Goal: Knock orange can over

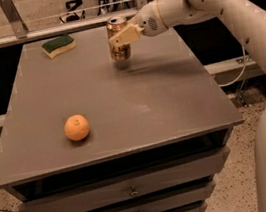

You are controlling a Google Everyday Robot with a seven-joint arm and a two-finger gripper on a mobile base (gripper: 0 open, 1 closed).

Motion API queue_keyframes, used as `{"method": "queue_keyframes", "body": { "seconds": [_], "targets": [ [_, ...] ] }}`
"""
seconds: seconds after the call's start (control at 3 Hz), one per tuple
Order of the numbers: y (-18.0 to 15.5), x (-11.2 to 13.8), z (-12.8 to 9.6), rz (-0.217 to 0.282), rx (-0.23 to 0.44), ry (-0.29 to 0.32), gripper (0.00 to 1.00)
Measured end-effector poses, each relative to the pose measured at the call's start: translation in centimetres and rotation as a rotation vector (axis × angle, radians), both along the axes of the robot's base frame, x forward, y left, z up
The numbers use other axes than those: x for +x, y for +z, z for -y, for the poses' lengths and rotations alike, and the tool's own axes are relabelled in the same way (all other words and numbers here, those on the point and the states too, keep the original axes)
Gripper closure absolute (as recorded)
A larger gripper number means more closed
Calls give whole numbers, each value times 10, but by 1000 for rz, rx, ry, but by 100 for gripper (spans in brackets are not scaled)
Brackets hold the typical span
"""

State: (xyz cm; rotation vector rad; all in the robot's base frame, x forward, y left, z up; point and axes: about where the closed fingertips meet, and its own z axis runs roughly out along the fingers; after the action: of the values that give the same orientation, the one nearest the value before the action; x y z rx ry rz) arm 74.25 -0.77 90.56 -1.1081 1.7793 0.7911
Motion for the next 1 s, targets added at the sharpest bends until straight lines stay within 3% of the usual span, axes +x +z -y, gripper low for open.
{"method": "queue_keyframes", "body": {
  "seconds": [0.33,0.67,1.0],
  "targets": [
    [24,-11,14,29,-61,60,100],
    [26,-17,40,55,-223,131,100],
    [8,-37,75,36,-420,218,100]
  ]
}}
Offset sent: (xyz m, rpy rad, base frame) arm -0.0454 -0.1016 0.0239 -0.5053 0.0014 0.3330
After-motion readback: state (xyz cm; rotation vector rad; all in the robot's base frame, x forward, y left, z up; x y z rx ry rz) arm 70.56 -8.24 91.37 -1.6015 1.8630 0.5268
